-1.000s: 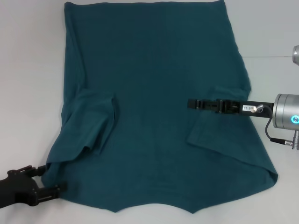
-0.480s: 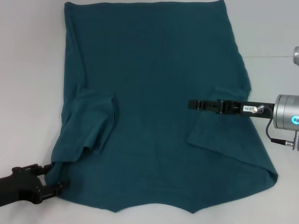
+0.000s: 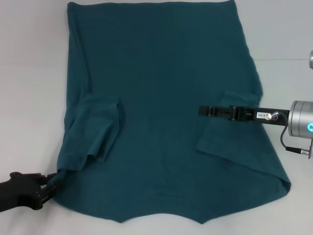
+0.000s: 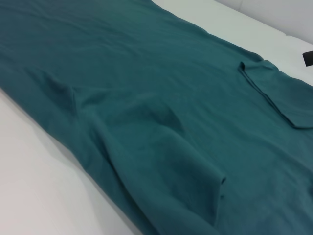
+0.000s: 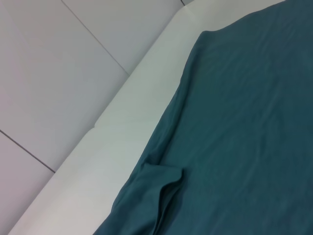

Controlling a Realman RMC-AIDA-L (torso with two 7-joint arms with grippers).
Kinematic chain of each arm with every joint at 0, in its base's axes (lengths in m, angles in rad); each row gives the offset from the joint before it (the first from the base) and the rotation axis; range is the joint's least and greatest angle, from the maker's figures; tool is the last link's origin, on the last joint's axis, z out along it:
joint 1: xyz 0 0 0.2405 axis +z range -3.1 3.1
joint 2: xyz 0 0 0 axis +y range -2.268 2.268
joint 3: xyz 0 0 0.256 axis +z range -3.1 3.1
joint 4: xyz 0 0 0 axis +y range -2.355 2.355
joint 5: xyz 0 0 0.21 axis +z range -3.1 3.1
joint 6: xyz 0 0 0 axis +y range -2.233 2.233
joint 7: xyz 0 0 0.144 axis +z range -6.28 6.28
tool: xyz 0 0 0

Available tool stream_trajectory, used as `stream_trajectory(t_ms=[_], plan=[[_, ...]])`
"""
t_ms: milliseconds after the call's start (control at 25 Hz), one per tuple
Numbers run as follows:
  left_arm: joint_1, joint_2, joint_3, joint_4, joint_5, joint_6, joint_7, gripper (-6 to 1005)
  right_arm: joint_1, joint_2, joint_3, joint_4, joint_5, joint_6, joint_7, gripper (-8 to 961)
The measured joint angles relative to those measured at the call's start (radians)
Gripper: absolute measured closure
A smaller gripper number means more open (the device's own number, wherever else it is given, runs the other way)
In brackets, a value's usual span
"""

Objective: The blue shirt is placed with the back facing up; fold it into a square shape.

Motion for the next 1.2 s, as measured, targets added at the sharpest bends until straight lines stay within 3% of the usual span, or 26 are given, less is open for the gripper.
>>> stream_trajectory(t_ms=[200,400,640,960,1200], plan=[[0.0,0.0,0.0,0.008,0.001,0.008,-0.016,820,-0.009,-0.007,0.0,-0.001,0.0,-0.021,0.0,188],[-0.002,0.002,-0.001,0.035,0.001,0.071,-0.067,957,-0.028,-0.024,0.004,-0.015,0.0,-0.069,0.0,188],[-0.013,0.004,-0.007,0.04,0.001,0.119,-0.155,956,-0.071,-0.07,0.002,-0.017,-0.009,-0.145,0.009,188],[-0.014,0.005,-0.009,0.04,-0.004,0.131,-0.206,954,-0.18,-0.16,0.004,-0.026,-0.059,-0.257,0.064,187],[-0.028,0.003,-0.009,0.032,-0.007,0.128,-0.221,953,-0.26,-0.177,0.007,-0.09,-0.096,-0.304,0.124,188]])
